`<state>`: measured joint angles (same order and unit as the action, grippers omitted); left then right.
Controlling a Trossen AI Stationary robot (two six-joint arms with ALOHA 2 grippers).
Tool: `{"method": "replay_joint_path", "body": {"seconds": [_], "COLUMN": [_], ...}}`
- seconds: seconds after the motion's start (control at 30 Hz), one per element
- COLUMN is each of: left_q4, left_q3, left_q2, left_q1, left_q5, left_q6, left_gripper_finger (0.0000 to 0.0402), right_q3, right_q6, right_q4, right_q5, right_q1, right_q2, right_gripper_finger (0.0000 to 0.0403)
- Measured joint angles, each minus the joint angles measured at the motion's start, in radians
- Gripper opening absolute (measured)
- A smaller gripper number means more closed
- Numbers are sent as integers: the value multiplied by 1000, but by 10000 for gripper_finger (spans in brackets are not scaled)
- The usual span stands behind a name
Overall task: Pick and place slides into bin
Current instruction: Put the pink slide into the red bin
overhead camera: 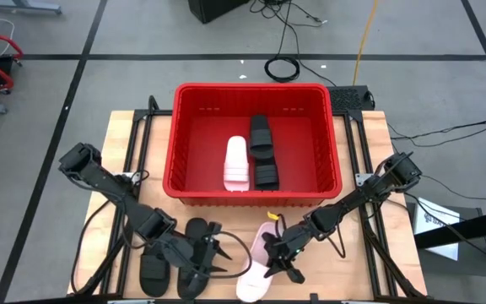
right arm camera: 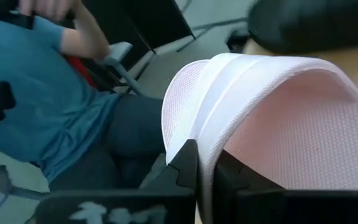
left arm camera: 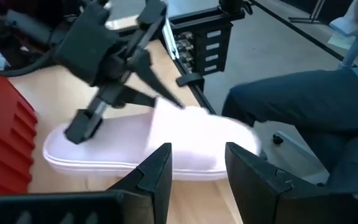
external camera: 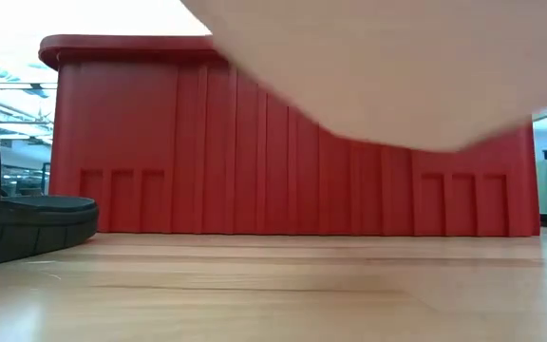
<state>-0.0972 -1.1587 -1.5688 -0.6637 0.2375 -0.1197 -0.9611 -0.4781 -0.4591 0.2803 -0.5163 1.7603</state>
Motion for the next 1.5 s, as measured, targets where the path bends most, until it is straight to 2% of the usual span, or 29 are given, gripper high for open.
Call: {"method": "replay_joint_path", "body": {"seconds": [0.13,0.43,0.57,0.73,1.13,1.5], "left_q4": [20,16,0,-68,-220,-316], "left_q3": [0,0,0,-1,0,1], "left_q2": [0,44,108,161,182,247], "left_q1": [11,13,11,-6,18,180], "left_q5": [0,44,100,203,381,378], "left_q6": [11,57,55,40,43,109], "left_gripper_finger": [145,145,145,145,145,145], "right_q3": [-56,-222,-278,-285,-285,-285], "right_q6": [50,177,241,306,466,537], "right_q4": [50,289,367,424,733,799], "right_q5": [39,38,35,25,-327,-358], "right_q1": [0,16,32,54,68,218], "right_q2": [0,0,-22,-101,-326,-422], "right_gripper_finger": [5,5,6,6,6,6]}}
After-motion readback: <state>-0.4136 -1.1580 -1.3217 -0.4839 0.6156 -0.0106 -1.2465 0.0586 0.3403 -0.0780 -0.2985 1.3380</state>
